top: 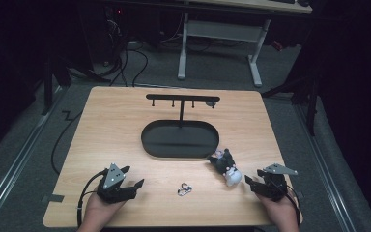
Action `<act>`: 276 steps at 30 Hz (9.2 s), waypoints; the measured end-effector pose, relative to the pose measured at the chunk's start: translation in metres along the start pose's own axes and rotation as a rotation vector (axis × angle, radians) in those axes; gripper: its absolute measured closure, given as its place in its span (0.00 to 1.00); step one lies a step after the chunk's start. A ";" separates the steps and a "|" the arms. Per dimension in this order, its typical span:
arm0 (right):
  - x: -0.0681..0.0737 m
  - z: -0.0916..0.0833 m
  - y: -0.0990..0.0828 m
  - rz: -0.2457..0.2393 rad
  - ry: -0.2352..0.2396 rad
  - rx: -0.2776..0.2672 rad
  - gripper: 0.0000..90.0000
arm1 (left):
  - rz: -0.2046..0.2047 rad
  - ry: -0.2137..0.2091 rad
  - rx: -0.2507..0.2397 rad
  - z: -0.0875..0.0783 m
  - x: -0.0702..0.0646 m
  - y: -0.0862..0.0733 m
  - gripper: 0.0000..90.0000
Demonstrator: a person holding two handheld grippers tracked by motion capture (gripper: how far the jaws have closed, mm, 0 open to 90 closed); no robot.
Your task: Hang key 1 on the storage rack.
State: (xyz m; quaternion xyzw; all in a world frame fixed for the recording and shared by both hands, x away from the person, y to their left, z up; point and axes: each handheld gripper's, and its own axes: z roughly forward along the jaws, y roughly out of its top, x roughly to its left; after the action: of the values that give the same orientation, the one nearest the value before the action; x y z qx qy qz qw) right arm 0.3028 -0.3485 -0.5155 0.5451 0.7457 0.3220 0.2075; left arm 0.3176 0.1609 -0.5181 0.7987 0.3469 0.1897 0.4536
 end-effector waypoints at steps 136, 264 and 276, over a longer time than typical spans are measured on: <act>0.065 0.009 0.102 -0.165 0.148 0.494 0.52 | 0.084 0.025 0.000 -0.008 -0.006 0.003 0.16; 0.045 0.016 0.208 -0.090 0.042 0.310 0.52 | 0.100 -0.011 0.031 -0.004 -0.007 0.001 0.16; 0.049 0.050 0.211 -0.057 0.062 0.335 0.51 | 0.104 -0.016 0.035 -0.004 -0.006 0.000 0.16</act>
State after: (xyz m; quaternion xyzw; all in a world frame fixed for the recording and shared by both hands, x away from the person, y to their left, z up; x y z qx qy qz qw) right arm 0.4638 -0.2469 -0.3996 0.5403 0.8103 0.2037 0.0998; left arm 0.3111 0.1587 -0.5162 0.8249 0.3044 0.2006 0.4320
